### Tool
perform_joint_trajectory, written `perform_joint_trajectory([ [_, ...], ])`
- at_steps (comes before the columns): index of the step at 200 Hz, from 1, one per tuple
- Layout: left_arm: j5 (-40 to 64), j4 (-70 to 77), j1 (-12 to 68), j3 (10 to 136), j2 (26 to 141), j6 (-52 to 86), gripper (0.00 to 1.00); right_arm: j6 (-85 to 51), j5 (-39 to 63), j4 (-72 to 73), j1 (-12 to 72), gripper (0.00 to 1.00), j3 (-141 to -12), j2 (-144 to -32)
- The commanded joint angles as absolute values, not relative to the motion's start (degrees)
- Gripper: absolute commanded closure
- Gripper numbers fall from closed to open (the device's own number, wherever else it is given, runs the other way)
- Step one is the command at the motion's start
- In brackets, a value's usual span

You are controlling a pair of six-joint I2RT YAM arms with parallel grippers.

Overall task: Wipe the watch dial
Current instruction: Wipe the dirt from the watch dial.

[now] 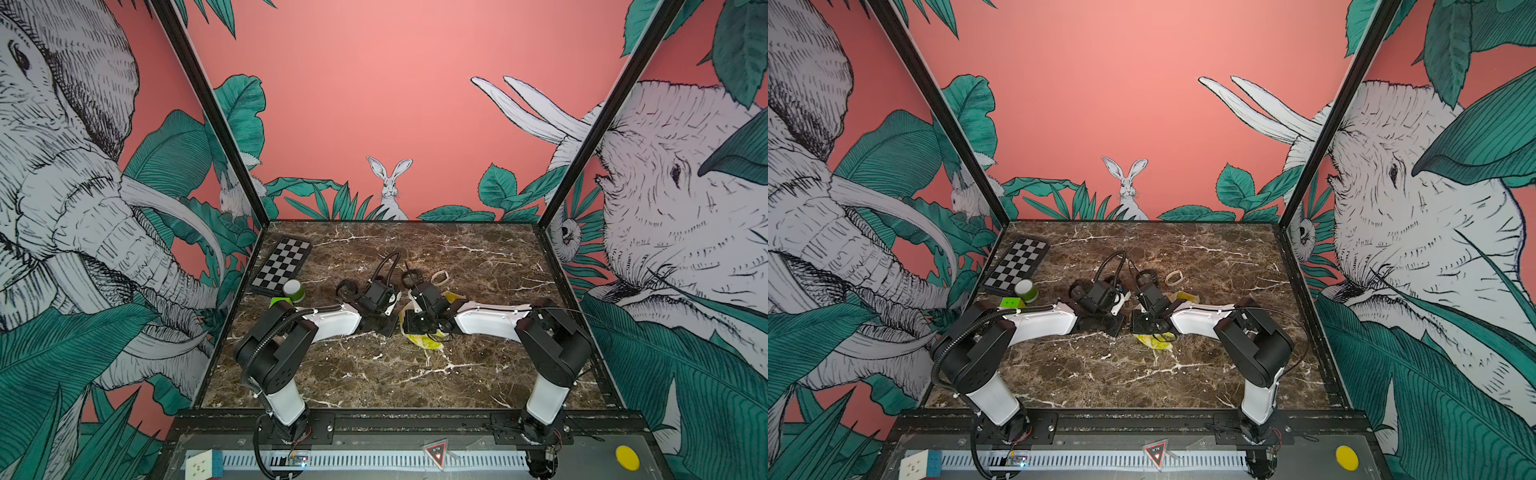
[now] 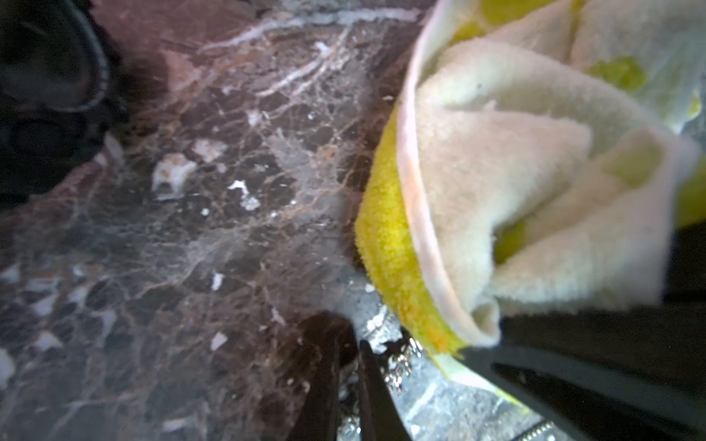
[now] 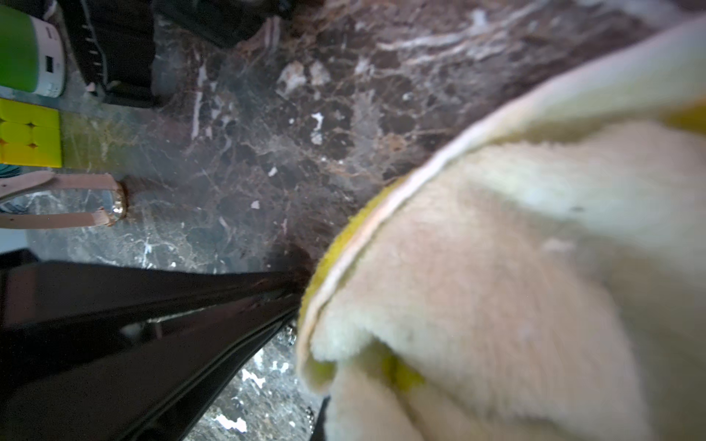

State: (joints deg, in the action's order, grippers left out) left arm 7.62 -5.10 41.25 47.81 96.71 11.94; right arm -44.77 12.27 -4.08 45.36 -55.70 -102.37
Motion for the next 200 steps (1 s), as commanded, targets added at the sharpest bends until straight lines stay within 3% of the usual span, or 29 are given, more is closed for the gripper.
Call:
perform_joint_trajectory([
  [1,6.5,-8.9,41.8,45.3,96.4,12.5,0.88,-44.3,8.2,-9.6,44.9,1.00,-54.8,-100.2],
  [96,6.5,-9.6,41.9,45.3,93.5,13.0,0.87,-40.8,0.2,-18.3,44.8,1.00,-55.8,-92.4],
  [200,8.2,-8.8,42.7,46.2,90.0,12.9,0.83,-42.8,13.8,0.9,43.5,1.00,-52.2,-98.3],
])
